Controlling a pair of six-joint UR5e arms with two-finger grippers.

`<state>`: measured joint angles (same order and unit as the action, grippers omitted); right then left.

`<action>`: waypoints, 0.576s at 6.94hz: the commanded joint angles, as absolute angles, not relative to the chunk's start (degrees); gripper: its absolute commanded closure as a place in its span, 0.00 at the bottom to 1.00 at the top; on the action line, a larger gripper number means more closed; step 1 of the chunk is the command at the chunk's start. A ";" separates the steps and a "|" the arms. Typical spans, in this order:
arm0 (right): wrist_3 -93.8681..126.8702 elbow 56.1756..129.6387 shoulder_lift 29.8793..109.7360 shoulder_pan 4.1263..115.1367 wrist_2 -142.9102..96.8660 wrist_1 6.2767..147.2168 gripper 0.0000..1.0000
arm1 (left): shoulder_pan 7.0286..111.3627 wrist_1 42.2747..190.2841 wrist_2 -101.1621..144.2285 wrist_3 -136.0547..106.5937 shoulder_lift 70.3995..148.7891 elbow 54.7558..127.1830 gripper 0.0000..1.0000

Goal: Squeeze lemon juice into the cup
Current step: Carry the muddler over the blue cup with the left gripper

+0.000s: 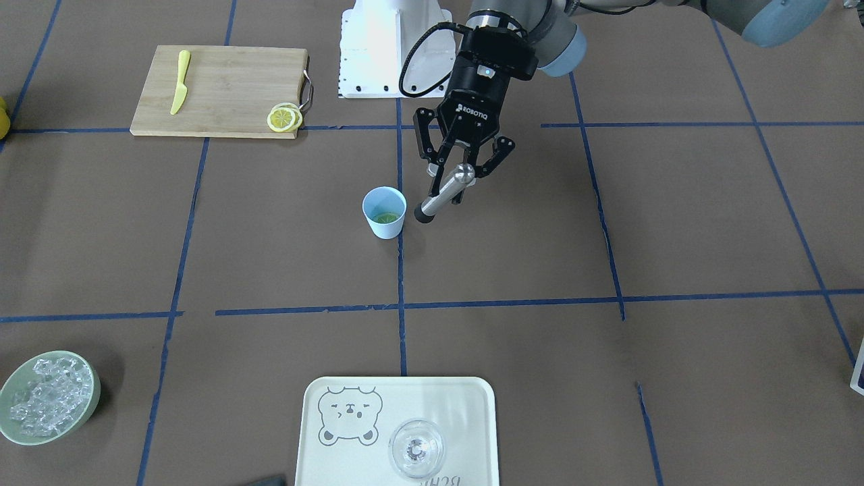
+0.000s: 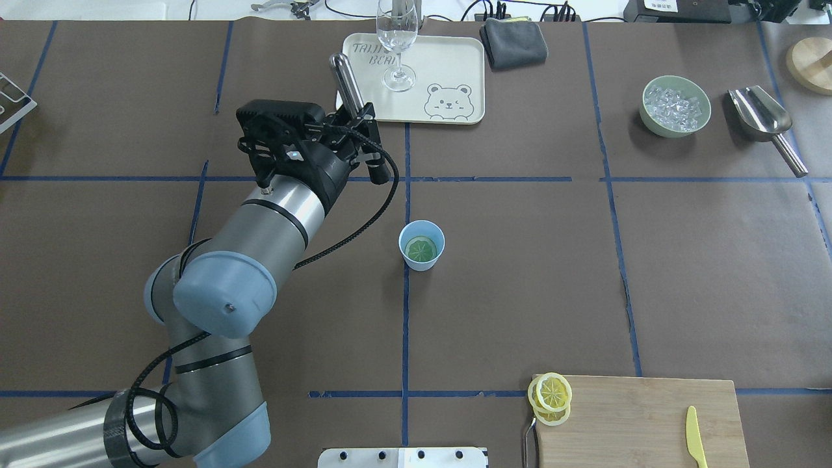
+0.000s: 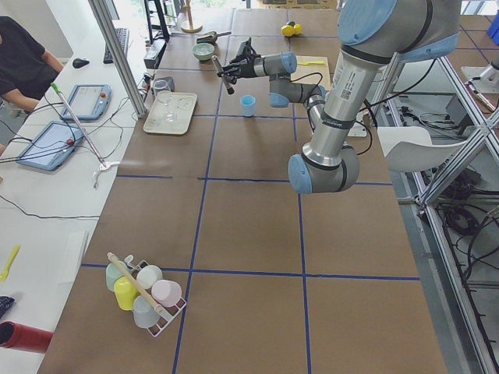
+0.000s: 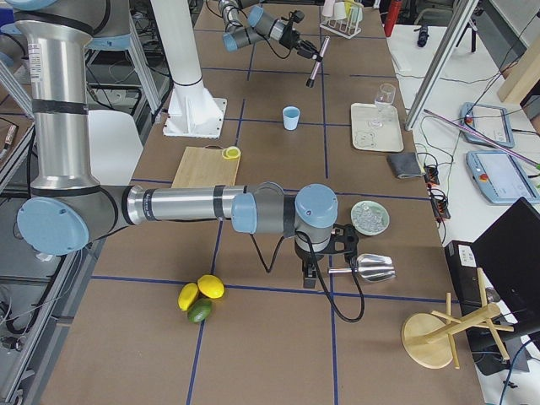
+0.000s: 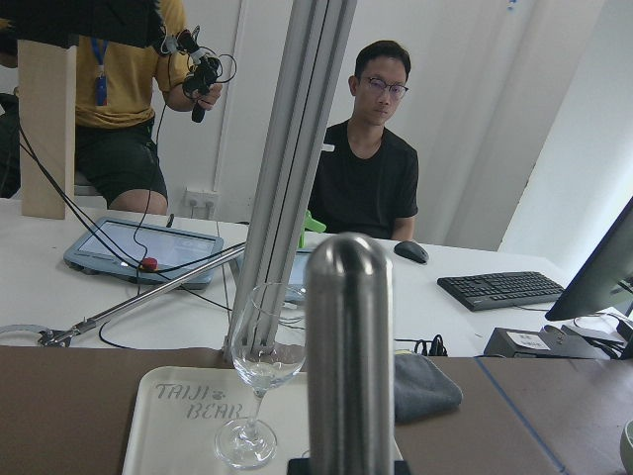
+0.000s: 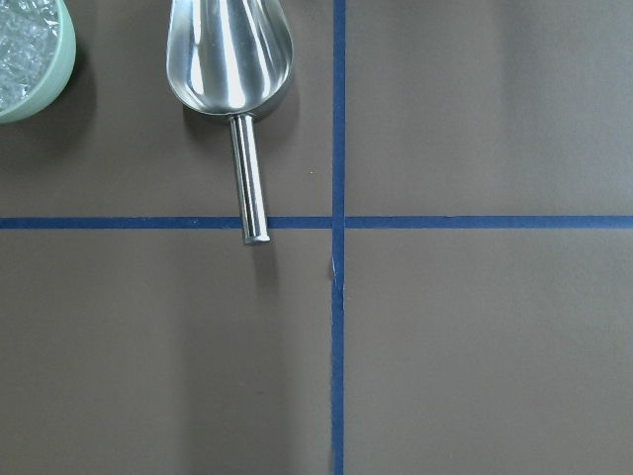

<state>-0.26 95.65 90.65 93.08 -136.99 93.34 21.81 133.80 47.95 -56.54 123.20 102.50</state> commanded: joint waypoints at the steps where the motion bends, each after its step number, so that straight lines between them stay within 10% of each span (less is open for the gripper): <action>1: -0.88 95.36 90.79 93.78 -138.08 93.34 0.00 | 19.70 134.56 45.53 -51.10 125.59 101.51 1.00; 4: -0.88 95.80 90.70 93.78 -138.08 93.34 0.00 | 15.38 135.87 38.32 -50.71 125.77 99.23 1.00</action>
<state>-0.87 95.71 90.77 93.75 -138.06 93.34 16.02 135.21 39.63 -50.95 125.69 99.94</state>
